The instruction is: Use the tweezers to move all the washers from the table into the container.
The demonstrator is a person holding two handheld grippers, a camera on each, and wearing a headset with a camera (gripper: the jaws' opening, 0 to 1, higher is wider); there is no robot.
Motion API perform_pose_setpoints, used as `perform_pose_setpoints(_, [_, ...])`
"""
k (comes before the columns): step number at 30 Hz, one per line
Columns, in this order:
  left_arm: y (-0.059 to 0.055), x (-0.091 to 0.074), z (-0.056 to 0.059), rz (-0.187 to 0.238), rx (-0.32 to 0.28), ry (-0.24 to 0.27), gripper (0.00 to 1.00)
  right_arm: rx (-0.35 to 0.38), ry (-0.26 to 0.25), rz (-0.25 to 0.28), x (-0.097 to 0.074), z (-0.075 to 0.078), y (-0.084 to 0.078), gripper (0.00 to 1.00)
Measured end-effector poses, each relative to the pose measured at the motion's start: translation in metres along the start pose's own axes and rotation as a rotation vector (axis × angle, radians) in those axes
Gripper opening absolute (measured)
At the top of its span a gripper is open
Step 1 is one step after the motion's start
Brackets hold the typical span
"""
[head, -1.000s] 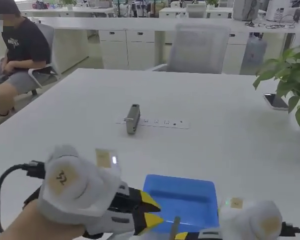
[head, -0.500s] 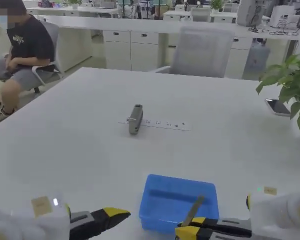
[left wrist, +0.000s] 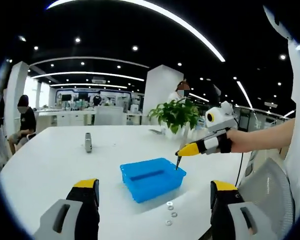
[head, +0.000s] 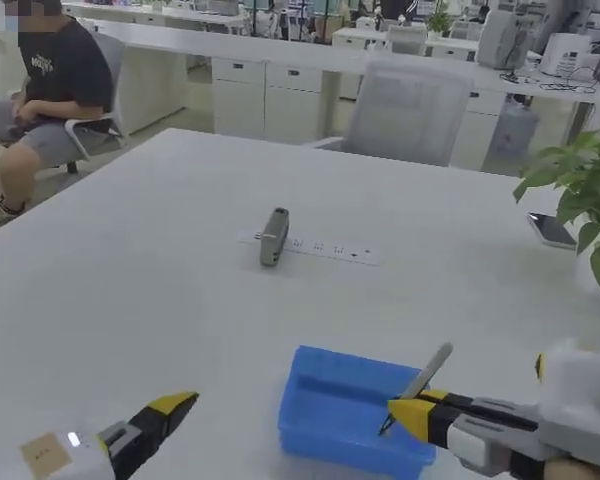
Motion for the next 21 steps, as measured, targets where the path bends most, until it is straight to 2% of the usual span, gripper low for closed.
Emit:
perform_pose_setpoints(3, [-0.004, 0.000, 0.000, -0.024, 0.016, 0.013, 0.99, 0.021, -0.057, 0.012, 0.002, 0.010, -0.001, 0.04])
perform_pose_setpoints(7, [-0.004, 0.001, 0.000, -0.020, 0.020, 0.012, 0.99, 0.050, -0.137, 0.025, 0.005, 0.026, -0.006, 0.04])
perform_pose_setpoints(11, [0.005, 0.001, 0.002, 0.069, -0.031, -0.006, 0.99, 0.035, -0.203, 0.012, 0.012, 0.038, -0.013, 0.04])
perform_pose_setpoints(14, [0.007, 0.001, 0.004, 0.092, -0.043, -0.022, 0.99, 0.023, -0.229, 0.009, 0.020, 0.041, -0.018, 0.04])
perform_pose_setpoints(15, [0.006, 0.001, 0.004, 0.089, -0.034, -0.019, 0.99, 0.016, -0.243, 0.002, 0.022, 0.043, -0.021, 0.04])
perform_pose_setpoints(18, [0.000, 0.004, 0.004, 0.032, 0.001, -0.012, 0.99, -0.039, -0.299, -0.027, 0.030, 0.043, -0.028, 0.04])
perform_pose_setpoints(21, [-0.001, 0.004, 0.007, 0.023, 0.007, -0.027, 0.99, -0.039, -0.340, -0.041, 0.037, 0.043, -0.036, 0.04])
Point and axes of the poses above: the centre of the closed fingertips' face, and the gripper's own axes: x roughly forward along the fingers, z roughly to its right, y roughly out of its top, the point moved 6 cm from there along -x, roughly backward along the fingers, and after that the axes turned 4 degrees about -x, right-handed, at the moved point
